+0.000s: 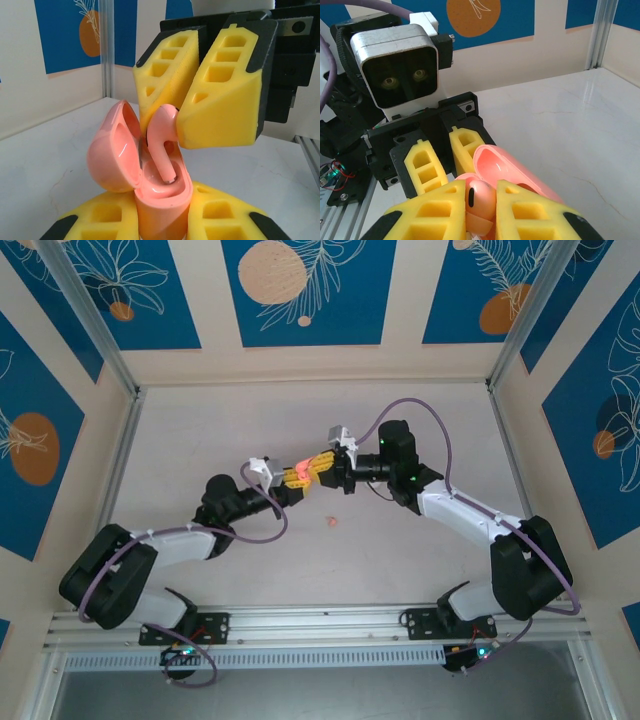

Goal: Insert wireless bluetooth earbuds into charging case

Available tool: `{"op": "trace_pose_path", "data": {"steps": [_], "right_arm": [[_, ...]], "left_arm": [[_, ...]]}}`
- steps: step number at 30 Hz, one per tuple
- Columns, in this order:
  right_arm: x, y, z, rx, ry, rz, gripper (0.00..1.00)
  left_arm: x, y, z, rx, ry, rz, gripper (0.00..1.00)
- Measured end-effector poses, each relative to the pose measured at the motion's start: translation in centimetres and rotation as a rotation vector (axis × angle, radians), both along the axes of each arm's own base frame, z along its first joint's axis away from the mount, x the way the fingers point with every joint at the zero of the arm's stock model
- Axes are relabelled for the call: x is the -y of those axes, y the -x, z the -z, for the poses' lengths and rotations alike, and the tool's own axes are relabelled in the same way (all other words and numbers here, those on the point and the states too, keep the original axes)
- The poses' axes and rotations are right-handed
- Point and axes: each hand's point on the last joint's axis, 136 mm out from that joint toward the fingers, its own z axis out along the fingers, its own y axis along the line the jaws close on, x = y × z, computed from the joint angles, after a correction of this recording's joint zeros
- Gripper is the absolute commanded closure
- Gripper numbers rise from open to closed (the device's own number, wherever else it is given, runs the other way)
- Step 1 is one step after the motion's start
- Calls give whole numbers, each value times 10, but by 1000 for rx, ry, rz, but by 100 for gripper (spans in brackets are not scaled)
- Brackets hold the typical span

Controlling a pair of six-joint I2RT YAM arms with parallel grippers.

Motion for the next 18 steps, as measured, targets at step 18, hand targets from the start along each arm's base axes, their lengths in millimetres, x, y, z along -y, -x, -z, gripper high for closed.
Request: {"op": "trace_pose_path", "data": {"steps": [18], "right_arm": [[-14,9,-7,45,24,-55,83]], "left_arm": [[-2,-2,2,-8,-9,-19,85]]}}
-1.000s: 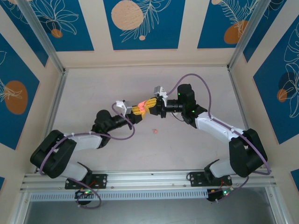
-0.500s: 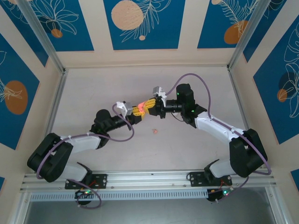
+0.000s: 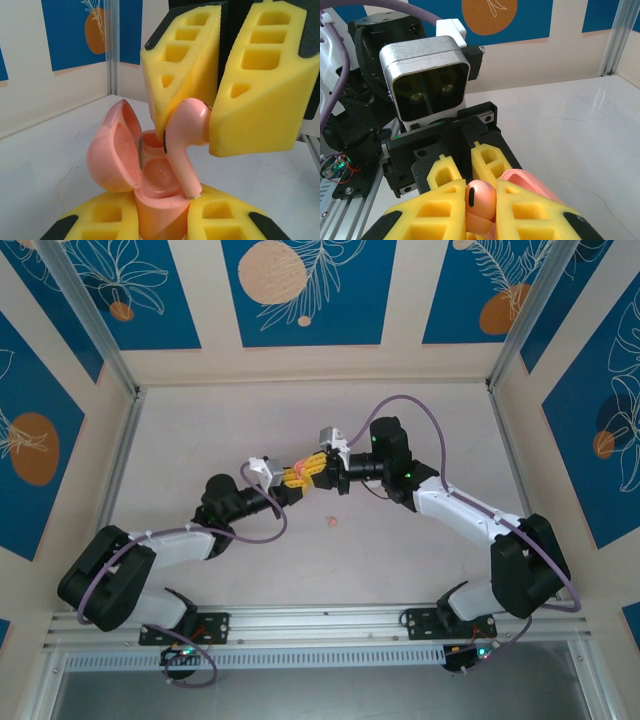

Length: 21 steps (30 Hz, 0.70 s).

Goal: Insert wireless bluetooth earbuds into charging case

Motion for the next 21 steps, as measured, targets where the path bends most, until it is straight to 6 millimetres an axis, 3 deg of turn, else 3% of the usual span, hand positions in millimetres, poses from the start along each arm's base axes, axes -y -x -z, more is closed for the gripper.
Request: {"op": "trace_pose_path", "data": {"steps": [21], "right_arm": [[0,-5,5,35,31,8,82]], "left_arm": [[-1,3,-6,9,9,4,85]]}}
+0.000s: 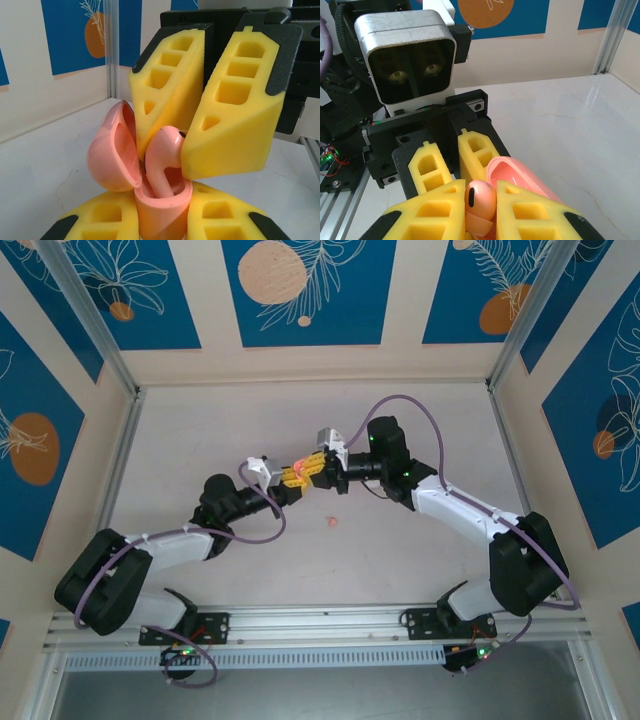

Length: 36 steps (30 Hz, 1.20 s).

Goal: Insert wireless bluetooth earbuds into charging case

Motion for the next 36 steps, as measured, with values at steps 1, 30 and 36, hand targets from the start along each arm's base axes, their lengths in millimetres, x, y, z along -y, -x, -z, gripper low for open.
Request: {"op": "trace_pose_path", "data": {"steps": [1,30,36], "right_arm": [[0,0,0,0,3,-3,82],[12,5,-13,-26,2,3,60],[21,8,-36,-18,-33,34,60]], "left_arm": [[0,0,0,0,0,2,85],[0,5,-4,7,-2,17,84],[-1,7,-9,38,-9,19,84]]}}
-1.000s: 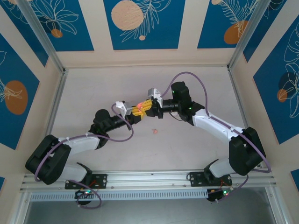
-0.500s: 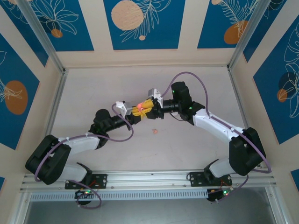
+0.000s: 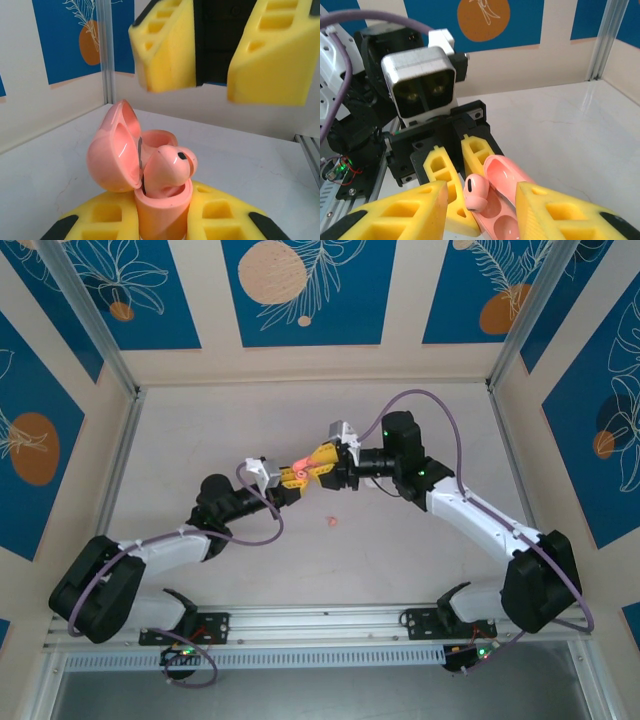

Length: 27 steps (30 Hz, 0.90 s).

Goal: Insert wireless bluetooth earbuds into charging case

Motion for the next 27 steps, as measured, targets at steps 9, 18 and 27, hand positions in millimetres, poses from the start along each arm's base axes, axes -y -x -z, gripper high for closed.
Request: {"op": "trace_pose_path", "data": {"steps": [9,18,27], "right_arm": [[7,7,-9,-154,-15,35,66],[-6,18,6,-388,19,51,72],[-12,17,24,-481,56,79,78]], "left_arm": [[0,0,8,4,-41,-3,84],[-2,4,9,12,-70,-4,84],[-3,3,10,7,-73,-7,84]]}}
